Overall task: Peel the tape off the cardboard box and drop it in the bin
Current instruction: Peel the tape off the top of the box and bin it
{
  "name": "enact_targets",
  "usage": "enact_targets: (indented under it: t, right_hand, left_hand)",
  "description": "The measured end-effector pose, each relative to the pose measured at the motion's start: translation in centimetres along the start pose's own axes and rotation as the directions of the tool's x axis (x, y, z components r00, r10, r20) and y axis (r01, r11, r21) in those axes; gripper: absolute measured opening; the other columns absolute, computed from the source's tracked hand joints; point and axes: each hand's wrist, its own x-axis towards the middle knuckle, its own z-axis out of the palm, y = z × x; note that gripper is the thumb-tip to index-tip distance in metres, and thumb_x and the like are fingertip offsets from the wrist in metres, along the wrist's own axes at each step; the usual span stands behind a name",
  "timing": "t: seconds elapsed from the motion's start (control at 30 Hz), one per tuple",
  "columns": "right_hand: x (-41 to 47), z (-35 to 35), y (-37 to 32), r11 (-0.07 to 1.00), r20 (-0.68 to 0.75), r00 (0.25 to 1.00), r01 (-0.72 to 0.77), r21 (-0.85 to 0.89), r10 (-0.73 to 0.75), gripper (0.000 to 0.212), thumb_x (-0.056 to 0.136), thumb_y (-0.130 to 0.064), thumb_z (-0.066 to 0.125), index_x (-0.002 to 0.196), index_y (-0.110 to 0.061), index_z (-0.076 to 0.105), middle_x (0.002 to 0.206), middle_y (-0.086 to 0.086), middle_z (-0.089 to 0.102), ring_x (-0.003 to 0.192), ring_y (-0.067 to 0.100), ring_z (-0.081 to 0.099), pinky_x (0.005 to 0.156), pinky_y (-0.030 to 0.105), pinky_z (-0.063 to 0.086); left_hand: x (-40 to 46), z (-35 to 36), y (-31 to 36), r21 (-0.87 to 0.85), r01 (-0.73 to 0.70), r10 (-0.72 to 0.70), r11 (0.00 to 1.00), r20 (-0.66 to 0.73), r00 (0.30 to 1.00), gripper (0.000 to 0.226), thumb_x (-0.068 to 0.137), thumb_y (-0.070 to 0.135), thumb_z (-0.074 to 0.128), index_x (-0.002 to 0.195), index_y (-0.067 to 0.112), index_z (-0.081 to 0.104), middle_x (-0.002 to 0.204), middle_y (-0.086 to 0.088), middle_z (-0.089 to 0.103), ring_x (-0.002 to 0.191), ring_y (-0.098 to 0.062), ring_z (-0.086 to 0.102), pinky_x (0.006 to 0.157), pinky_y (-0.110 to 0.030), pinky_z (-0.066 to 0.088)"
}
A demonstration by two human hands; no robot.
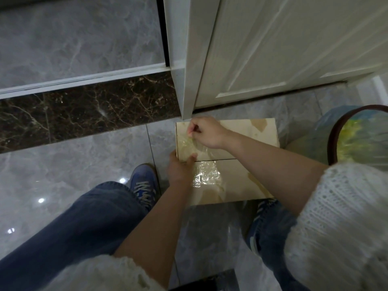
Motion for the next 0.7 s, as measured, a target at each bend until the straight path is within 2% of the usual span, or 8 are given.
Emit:
enact_targets:
  t: [0.13,0.23,0.33,0.4,0.53,0.63,0.7]
  right_hand:
    - [-0.2,0.2,0.1,0.997,-0.033,0.999,0.001,0.076,0.002,0.007,0.09,-0.002,0.066,0.094,-0.002,0.072,0.098,0.007,0.071,0.087,0.01,0.057,0.074,0.015,0.038]
    - [-0.3,0.0,0.1,0.995,0.002,1.0,0.001,0.101,-0.001,0.009,0.088,-0.001,0.065,0.094,-0.004,0.071,0.094,0.003,0.065,0.085,0.012,0.057,0.07,0.014,0.042]
    - [-0.5,0.1,0.1,0.996,0.004,1.0,0.03,0.084,-0.03,0.009,0.084,-0.002,0.066,0.091,-0.006,0.071,0.095,0.003,0.063,0.085,0.014,0.058,0.081,0.025,0.048]
    - [-0.8,0.2,-0.1,0.996,-0.01,0.999,0.04,0.079,-0.039,0.01,0.078,-0.006,0.071,0.087,-0.01,0.069,0.095,0.005,0.065,0.082,0.015,0.06,0.081,0.029,0.051]
    - [-1.2,0.4,-0.8,0.998,0.0,0.999,0.052,0.029,-0.052,0.024,0.065,-0.014,0.083,0.081,-0.019,0.066,0.093,0.003,0.063,0.075,0.013,0.061,0.072,0.025,0.05]
    - [-1.1,0.3,-0.6,0.995,-0.037,0.998,0.06,0.079,-0.058,0.017,0.072,-0.006,0.077,0.085,-0.013,0.07,0.093,0.003,0.064,0.073,0.011,0.06,0.069,0.021,0.047]
    - [-1.1,0.2,-0.3,0.985,-0.058,0.998,0.046,0.169,-0.037,0.016,0.079,0.0,0.072,0.092,-0.009,0.074,0.092,0.002,0.064,0.07,-0.002,0.058,0.068,0.011,0.043]
  left_hand:
    - [0.0,-0.1,0.2,0.003,0.007,-0.007,1.0,-0.001,1.0,0.053,0.094,0.038,0.07,0.137,0.015,0.051,0.119,-0.008,0.069,0.108,-0.03,0.066,0.096,-0.046,0.054]
    - [0.0,-0.1,0.3,-0.013,0.015,-0.015,1.0,0.007,1.0,0.052,0.093,0.036,0.071,0.136,0.014,0.052,0.119,-0.009,0.07,0.107,-0.03,0.067,0.095,-0.046,0.055]
    - [0.0,-0.2,0.3,-0.012,0.013,-0.013,1.0,0.015,1.0,0.052,0.094,0.035,0.071,0.136,0.013,0.052,0.119,-0.01,0.069,0.108,-0.031,0.067,0.095,-0.045,0.054]
    - [0.0,-0.2,0.3,-0.013,0.004,-0.004,1.0,0.019,1.0,0.051,0.094,0.035,0.07,0.137,0.014,0.052,0.12,-0.009,0.069,0.109,-0.03,0.066,0.096,-0.044,0.054]
    - [-0.2,-0.4,0.2,-0.036,0.003,-0.002,0.999,0.038,0.999,0.053,0.095,0.038,0.068,0.141,0.016,0.05,0.122,-0.008,0.068,0.111,-0.029,0.065,0.099,-0.047,0.053]
    - [-0.3,-0.4,0.1,-0.082,0.01,-0.006,0.997,0.049,0.999,0.05,0.095,0.04,0.068,0.137,0.018,0.053,0.118,-0.008,0.07,0.107,-0.029,0.067,0.097,-0.049,0.054]
    - [-0.4,-0.5,0.2,-0.096,0.017,-0.012,0.995,0.057,0.998,0.046,0.096,0.039,0.066,0.136,0.018,0.054,0.117,-0.007,0.07,0.105,-0.028,0.067,0.096,-0.046,0.055]
